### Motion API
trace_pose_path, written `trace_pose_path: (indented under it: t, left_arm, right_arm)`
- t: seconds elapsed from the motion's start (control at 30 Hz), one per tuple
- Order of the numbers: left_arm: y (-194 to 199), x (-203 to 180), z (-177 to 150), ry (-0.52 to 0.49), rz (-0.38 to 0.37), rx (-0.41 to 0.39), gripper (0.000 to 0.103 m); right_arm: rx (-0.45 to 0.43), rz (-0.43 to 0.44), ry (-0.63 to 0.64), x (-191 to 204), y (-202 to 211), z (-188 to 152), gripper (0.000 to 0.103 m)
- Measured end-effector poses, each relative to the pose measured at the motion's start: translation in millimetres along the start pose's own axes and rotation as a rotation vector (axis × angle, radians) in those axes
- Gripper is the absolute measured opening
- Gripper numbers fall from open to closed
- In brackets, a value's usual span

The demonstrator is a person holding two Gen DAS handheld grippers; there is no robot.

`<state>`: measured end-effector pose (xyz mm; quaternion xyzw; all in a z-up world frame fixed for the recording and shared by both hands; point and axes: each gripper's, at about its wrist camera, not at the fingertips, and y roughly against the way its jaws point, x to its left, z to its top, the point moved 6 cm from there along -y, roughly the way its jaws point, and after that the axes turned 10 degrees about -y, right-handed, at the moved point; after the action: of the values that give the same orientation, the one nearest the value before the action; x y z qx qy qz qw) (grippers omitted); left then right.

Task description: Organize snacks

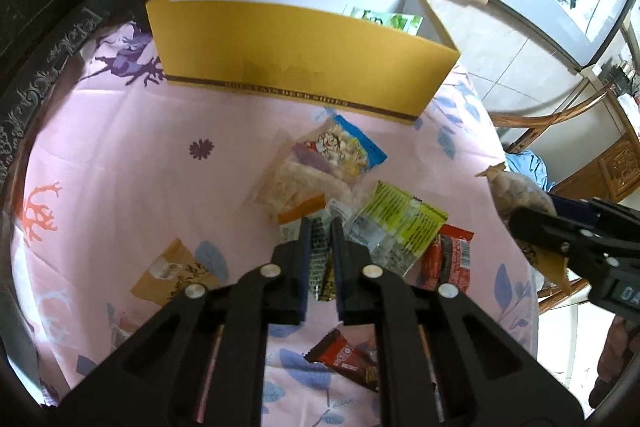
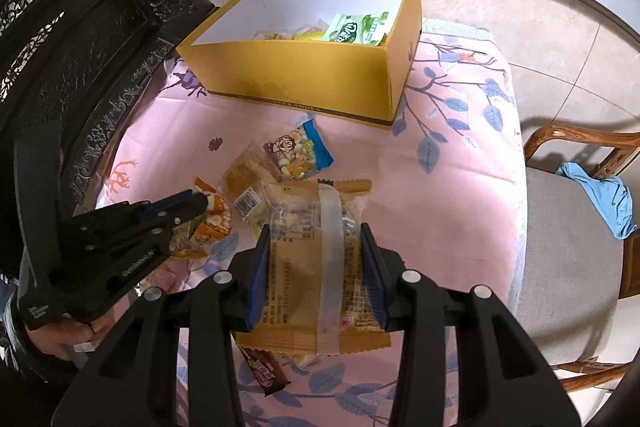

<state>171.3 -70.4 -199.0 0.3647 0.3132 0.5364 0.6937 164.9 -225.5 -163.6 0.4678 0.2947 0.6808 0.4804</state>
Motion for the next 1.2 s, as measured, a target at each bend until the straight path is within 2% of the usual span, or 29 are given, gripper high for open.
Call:
trace_pose_path:
  t: [0.43,0.83,1.0,1.2]
  left_arm:
    - [51,3,18,-0.055,0.079,-0.094,0.009]
    - [78,24,57,-0.072,0.171,-0.164,0.009]
    - [88,30,91,-0.098,0.202,-0.214,0.009]
    - [83,44,138,-0.108,0.229,-0.251,0.009]
  right_arm:
    - [-0.035,0.024,0.012,9,14,3,0.042]
    - [-0.136,0.032,0.042,26,41,23,0.041]
    - [-0.21,0.051,0.037,34,59,48,0.041]
    - [-0.291,0.027,0.102,49,63,98,0.041]
